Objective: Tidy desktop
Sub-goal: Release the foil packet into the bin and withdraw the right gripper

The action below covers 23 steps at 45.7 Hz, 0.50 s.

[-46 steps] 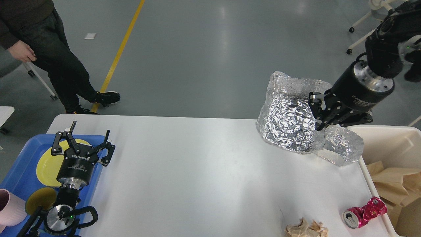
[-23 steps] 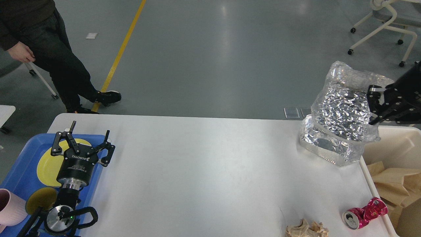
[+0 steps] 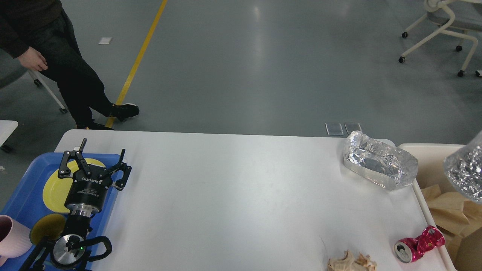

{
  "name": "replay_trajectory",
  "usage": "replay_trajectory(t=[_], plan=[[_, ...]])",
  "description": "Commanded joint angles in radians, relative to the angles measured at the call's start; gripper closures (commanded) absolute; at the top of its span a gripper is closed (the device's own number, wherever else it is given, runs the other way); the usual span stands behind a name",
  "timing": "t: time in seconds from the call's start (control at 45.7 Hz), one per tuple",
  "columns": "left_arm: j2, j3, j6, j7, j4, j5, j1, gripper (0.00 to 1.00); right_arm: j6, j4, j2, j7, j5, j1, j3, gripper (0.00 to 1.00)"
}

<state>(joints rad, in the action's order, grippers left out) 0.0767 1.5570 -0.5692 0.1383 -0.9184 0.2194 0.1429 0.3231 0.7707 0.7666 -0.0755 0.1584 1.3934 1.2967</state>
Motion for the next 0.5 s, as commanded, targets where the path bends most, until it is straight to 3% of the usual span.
replay_trajectory(t=[0.0,0.131,0.285,0.482], plan=[[0.0,0.0,0.0,0.0,0.0,0.0,0.0,0.04,-0.119,-0.166,-0.042,0.0,0.012,-0.261,-0.135,1.0],[0.0,0.0,0.0,0.0,0.0,0.0,0.0,0.04,-0.216,-0.393,-0.13,0.0,0.015,-0.554,-0.296,1.0],[0.0,0.0,0.0,0.0,0.0,0.0,0.0,0.04,-0.24,-0.683,-0.263,0.0,0.015,-0.822,-0.436,1.0],[0.0,0.0,0.0,0.0,0.001,0.0,0.0,0.04,-0.329,-0.752,-0.325,-0.003,0.015,-0.896,-0.462,1.0]])
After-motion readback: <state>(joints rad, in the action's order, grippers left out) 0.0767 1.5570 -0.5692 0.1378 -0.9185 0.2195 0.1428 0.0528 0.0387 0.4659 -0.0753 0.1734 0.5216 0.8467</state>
